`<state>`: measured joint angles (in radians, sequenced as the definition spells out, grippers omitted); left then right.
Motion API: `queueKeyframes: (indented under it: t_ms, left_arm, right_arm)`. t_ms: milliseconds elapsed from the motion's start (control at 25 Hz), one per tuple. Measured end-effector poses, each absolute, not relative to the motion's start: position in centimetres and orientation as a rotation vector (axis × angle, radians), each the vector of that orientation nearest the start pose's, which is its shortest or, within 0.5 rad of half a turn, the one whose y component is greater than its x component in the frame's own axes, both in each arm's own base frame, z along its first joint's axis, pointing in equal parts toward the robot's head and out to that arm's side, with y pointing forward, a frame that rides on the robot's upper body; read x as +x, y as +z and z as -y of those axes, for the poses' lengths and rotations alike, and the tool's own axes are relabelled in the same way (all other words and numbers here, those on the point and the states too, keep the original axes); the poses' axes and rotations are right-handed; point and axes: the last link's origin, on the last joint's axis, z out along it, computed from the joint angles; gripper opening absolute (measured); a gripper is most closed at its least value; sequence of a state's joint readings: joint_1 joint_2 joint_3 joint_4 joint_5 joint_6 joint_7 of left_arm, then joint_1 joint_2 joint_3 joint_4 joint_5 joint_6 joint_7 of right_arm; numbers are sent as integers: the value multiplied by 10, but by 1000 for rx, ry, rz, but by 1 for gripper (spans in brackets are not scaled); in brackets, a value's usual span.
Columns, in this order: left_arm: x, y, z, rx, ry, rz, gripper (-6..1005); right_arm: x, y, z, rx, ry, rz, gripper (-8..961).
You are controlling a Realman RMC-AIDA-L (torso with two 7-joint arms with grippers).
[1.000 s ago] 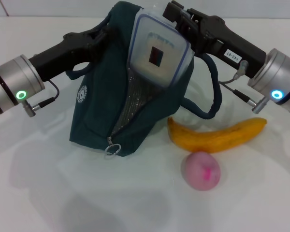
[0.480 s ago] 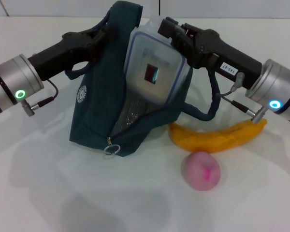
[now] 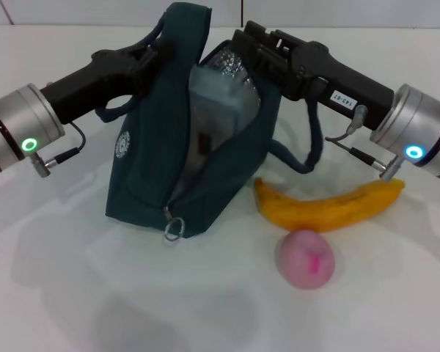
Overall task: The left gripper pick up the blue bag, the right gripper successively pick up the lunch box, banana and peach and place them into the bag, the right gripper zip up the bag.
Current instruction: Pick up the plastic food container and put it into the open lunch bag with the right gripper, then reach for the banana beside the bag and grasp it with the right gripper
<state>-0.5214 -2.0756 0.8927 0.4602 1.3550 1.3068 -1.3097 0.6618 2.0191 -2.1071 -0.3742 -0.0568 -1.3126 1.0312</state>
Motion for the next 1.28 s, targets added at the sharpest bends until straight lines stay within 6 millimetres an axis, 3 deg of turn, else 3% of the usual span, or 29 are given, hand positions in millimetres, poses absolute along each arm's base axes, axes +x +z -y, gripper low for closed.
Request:
queueKeyframes:
  t_ms: [40,160,440,600,800,960,1160,1280]
  left_arm:
    - [-250,-2,-363,-2262,-1108,789,38]
    - [-253,-2,-359,-2261,-1098,769,38]
    - [-255,-3,-351,-2286,-1088,694,37]
    - [-255,-4,-348,-2296,-1092,679,38]
    - [-256,-3,-349,-2292,-1084,678,38]
    - [-257,-3,-351,-2286,-1075,679,38]
    - [-255,-5,-356,-2270,-1063,683,38]
    - [-256,-5,-356,-2248,-1071,680,39]
  right_arm:
    - [155,-54,-355,-2387,1482,-646,325]
    - [156,-42,-355,-2375,1525,-604,397]
    - [192,21,-349,-2524,1473,-528,564]
    - [210,43,-353,-2679,1248,-548,605]
    - [220,49,-358,-2768,912,-530,624]
    - [217,55,-359,-2852,528,-536,632]
    - [212,69,-357,-2881,292,-491,634]
    - [207,65,-361,-2933,108,-474,635]
